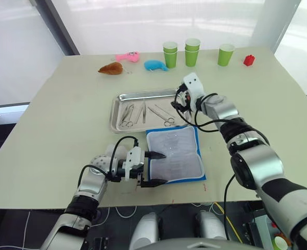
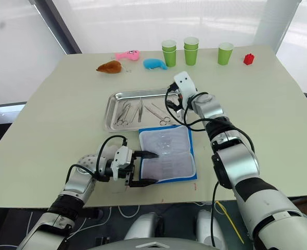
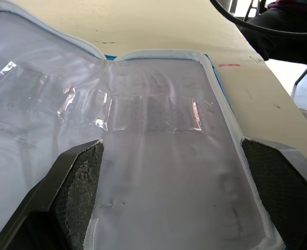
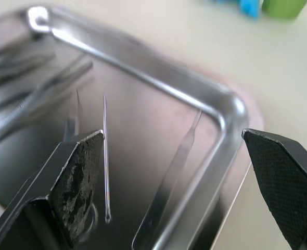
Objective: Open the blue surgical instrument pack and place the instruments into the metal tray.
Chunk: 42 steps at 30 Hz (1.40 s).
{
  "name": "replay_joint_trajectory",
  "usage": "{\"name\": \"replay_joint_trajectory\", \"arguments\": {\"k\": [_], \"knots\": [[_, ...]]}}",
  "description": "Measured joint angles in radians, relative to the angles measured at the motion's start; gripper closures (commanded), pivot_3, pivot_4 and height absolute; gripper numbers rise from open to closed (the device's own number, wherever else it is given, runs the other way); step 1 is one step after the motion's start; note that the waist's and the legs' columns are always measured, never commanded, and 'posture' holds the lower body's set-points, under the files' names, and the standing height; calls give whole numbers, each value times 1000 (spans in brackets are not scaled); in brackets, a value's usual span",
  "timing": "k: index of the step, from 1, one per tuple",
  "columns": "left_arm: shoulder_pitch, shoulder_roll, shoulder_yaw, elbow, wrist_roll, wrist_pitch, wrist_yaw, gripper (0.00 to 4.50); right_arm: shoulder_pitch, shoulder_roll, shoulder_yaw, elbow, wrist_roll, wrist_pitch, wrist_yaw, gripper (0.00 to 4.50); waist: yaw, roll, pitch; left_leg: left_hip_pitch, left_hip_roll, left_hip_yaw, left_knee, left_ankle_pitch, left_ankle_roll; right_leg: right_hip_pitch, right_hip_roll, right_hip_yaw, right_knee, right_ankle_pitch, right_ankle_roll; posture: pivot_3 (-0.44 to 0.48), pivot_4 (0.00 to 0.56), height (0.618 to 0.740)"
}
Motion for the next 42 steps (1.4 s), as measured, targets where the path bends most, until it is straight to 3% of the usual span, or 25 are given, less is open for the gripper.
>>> {"name": "replay_joint_trajectory", "arguments": {"k": [11,17,22,31,42], "knots": [[29,19,17,-76,-15,39,3,0,360,-116,-33,-440,95,-100,140,47,-7,-5,6,-10,0,-1,0,0,0,-7,0,-2,-1,3,2,0,150,740],[60,61,39,-197,-65,128,6,0,546,-201,-86,-604,162,-153,213,47,-13,-21,22,-22,1,-3,0,0,0,-18,0,-4,-1,4,2,0,150,740],[78,97,66,-296,-120,227,16,0,638,-250,-123,-680,221,-154,255,47,-18,-26,34,-32,2,-5,2,0,0,-26,1,-5,0,4,2,0,150,740],[96,157,263,-437,-257,361,127,0,775,-329,-179,-763,305,-161,307,47,-14,-34,47,-33,2,-7,3,0,0,-26,0,-7,0,4,2,0,150,740],[260,220,577,-457,-352,477,291,0,929,-456,-274,-797,455,-163,482,47,-13,-37,49,-33,2,-7,6,0,0,-26,0,-8,3,4,2,0,150,740]]}}
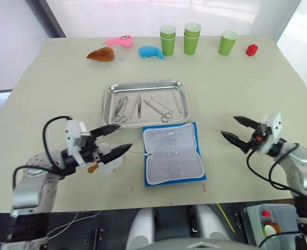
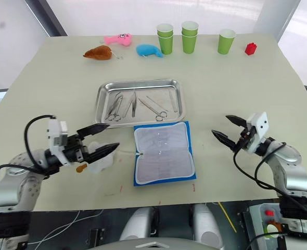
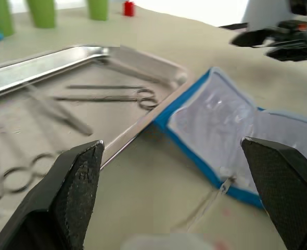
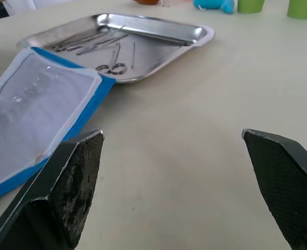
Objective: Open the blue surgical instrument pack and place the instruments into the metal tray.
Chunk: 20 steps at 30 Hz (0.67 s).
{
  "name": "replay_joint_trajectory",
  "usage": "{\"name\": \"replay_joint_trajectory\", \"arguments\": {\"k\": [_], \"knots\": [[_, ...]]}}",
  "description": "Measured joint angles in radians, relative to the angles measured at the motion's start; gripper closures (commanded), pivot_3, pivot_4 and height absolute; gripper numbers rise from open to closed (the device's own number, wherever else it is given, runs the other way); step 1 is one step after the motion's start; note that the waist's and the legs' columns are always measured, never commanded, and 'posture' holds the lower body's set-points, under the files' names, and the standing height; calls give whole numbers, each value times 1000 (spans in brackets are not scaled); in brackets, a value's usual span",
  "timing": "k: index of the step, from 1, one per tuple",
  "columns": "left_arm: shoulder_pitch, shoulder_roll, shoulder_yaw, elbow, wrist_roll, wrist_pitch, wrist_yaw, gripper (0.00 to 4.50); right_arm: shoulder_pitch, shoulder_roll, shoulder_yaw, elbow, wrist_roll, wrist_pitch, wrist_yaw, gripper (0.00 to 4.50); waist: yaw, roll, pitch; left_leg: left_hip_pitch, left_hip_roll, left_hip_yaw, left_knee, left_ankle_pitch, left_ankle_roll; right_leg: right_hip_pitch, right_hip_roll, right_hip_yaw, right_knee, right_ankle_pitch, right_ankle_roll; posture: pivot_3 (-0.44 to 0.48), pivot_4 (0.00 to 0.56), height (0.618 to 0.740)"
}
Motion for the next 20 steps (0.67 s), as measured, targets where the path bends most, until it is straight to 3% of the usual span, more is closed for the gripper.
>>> {"name": "replay_joint_trajectory", "arguments": {"k": [7,10,20], "knots": [[141,7,167,-13,9,3,79,0,91,-51,-63,-53,69,36,42,47,0,-1,1,2,0,0,5,0,0,0,0,0,7,0,0,0,150,740],[242,3,220,-2,83,-25,149,0,167,-68,-105,-85,102,38,64,47,1,-1,1,2,0,0,8,0,0,1,0,1,10,0,0,0,150,740],[331,-20,250,31,144,-74,213,0,275,-99,-179,-108,132,37,98,47,3,-5,2,7,0,1,14,0,0,5,1,1,14,0,0,0,150,740]]}}
